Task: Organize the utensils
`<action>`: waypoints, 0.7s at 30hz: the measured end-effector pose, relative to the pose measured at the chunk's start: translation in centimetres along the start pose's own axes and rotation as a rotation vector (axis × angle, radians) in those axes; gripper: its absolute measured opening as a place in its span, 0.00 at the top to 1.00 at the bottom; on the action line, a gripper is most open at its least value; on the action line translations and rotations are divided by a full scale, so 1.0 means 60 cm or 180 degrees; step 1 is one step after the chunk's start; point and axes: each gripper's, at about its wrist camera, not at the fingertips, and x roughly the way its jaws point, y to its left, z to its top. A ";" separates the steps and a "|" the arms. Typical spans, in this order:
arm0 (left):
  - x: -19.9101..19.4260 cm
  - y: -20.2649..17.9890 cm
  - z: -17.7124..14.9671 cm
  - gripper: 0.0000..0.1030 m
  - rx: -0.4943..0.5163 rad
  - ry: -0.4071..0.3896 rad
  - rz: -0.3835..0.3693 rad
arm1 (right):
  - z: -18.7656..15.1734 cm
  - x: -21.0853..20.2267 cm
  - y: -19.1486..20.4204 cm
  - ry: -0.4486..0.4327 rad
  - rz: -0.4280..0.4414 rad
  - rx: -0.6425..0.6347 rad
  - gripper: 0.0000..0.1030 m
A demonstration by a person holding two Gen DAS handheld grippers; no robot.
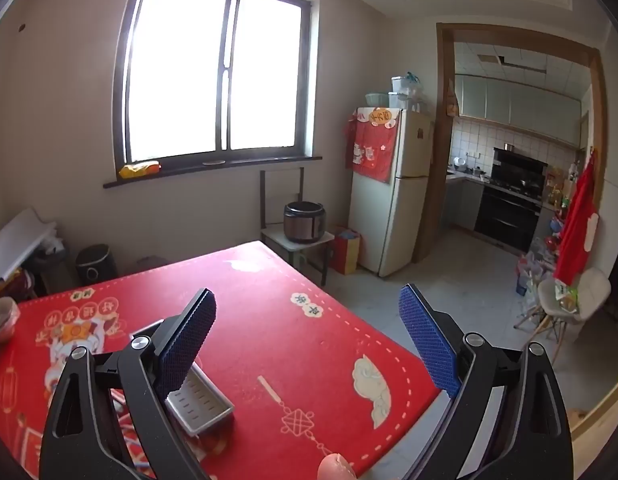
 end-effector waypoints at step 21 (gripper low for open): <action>-0.002 0.009 -0.013 0.05 -0.0024 0.0038 0.0036 | -0.002 0.008 0.004 0.0045 0.0043 -0.0033 0.13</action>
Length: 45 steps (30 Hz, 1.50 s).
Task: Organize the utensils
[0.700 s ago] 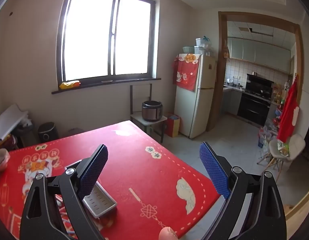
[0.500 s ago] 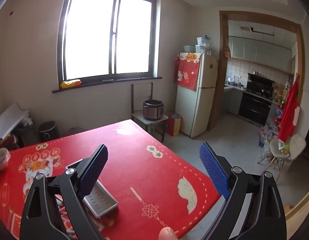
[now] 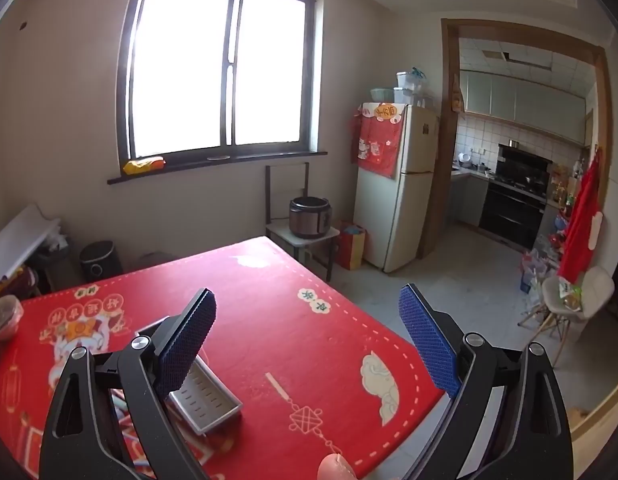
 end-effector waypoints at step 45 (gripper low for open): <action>-0.008 0.003 0.011 0.05 -0.0001 0.0000 0.0019 | 0.009 -0.004 -0.002 -0.0015 -0.0013 0.0013 0.13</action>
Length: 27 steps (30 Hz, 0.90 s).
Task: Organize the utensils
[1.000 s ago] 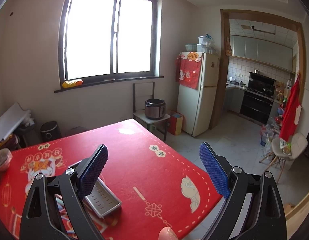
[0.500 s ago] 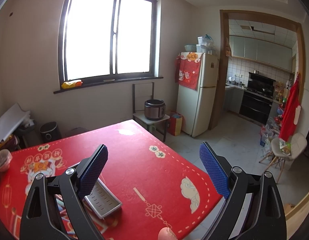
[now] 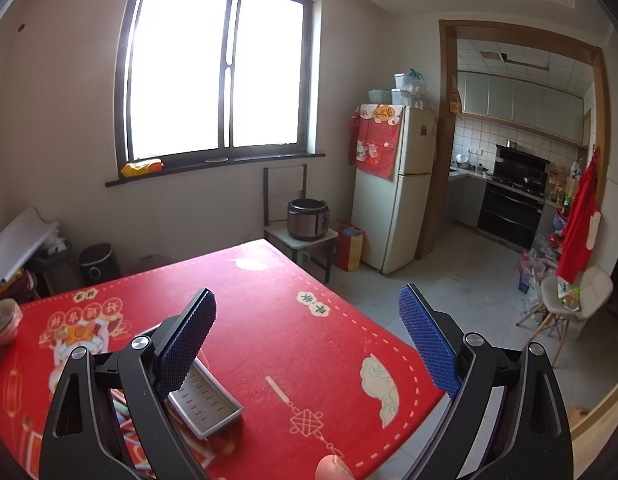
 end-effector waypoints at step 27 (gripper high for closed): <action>0.001 0.004 -0.009 0.05 -0.0055 0.0029 0.0106 | -0.007 0.006 -0.004 0.0058 0.0102 -0.0018 0.13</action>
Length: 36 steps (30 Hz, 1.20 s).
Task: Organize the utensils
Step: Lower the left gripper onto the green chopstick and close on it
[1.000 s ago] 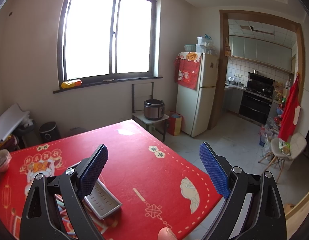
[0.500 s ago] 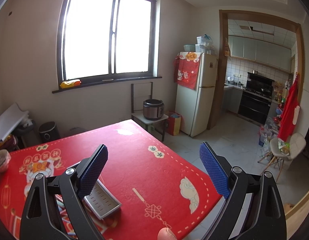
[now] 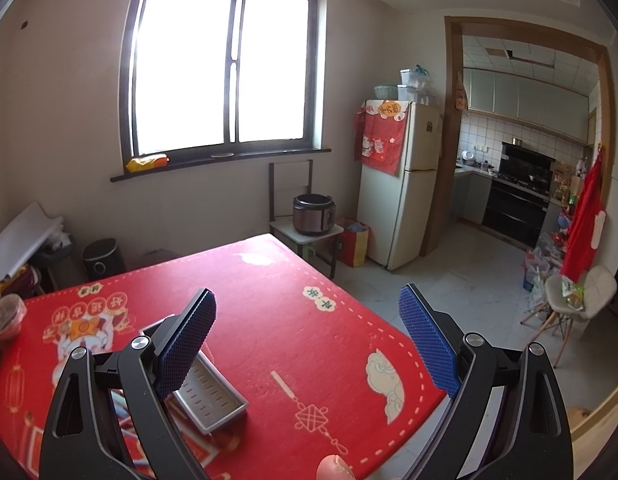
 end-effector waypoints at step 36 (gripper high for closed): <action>0.132 0.199 -0.356 0.43 -0.1867 0.1931 0.1408 | -0.157 0.280 0.230 0.1197 0.2155 -0.1356 0.13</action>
